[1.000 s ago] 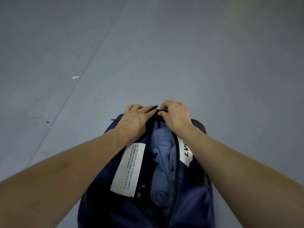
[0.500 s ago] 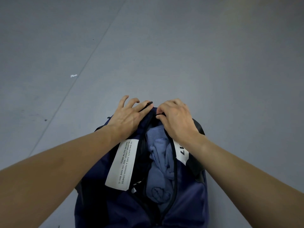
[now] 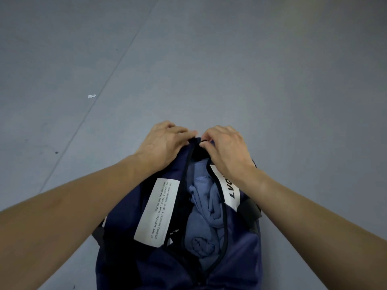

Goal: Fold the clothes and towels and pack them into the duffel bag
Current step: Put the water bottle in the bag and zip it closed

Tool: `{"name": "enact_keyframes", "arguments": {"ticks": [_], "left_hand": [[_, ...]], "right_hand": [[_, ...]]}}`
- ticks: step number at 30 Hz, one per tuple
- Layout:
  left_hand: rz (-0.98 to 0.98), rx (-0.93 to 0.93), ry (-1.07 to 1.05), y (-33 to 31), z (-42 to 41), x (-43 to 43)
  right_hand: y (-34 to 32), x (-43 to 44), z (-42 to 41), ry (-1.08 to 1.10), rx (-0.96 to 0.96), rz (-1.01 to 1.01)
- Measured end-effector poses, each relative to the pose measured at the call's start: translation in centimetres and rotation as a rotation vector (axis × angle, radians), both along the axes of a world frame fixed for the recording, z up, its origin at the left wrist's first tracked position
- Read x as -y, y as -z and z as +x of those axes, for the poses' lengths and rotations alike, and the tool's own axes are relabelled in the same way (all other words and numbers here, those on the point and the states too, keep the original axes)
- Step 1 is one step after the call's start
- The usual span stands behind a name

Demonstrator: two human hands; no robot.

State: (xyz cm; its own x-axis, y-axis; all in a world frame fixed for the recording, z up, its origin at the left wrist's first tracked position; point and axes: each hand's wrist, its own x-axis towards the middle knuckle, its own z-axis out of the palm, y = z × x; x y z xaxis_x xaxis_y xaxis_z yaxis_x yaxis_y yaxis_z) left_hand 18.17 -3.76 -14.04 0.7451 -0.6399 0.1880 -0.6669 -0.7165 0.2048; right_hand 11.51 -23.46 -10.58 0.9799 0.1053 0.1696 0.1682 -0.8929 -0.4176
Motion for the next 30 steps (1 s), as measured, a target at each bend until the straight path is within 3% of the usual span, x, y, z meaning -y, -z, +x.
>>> {"name": "enact_keyframes", "arguments": {"ticks": [8, 15, 18, 20, 23, 26, 30], "left_hand": [[-0.258, -0.348, -0.162, -0.3, 0.1, 1.0], [-0.339, -0.331, -0.276, 0.1, 0.4, 1.3], [-0.338, -0.258, -0.326, 0.4, 1.0, 1.4], [-0.367, -0.264, -0.412, 0.6, 1.8, 1.4], [-0.405, -0.301, -0.482, 0.6, 1.7, 1.4], [-0.389, -0.198, -0.330, -0.3, -1.2, 0.5], [-0.063, -0.092, 0.041, -1.8, -5.5, -1.7]], "right_hand": [[1.1, -0.5, -0.6, 0.073, -0.001, 0.150], [2.0, -1.4, 0.2, 0.050, -0.106, 0.147], [0.9, -1.2, 0.0, -0.089, -0.056, -0.013], [-0.1, -1.0, -1.2, -0.216, -0.119, -0.125], [-1.0, -0.1, -3.1, -0.260, -0.203, -0.057], [-1.0, 0.8, -4.3, -0.104, -0.262, 0.157], [-0.8, 0.3, -5.9, 0.108, -0.363, 0.381]]}}
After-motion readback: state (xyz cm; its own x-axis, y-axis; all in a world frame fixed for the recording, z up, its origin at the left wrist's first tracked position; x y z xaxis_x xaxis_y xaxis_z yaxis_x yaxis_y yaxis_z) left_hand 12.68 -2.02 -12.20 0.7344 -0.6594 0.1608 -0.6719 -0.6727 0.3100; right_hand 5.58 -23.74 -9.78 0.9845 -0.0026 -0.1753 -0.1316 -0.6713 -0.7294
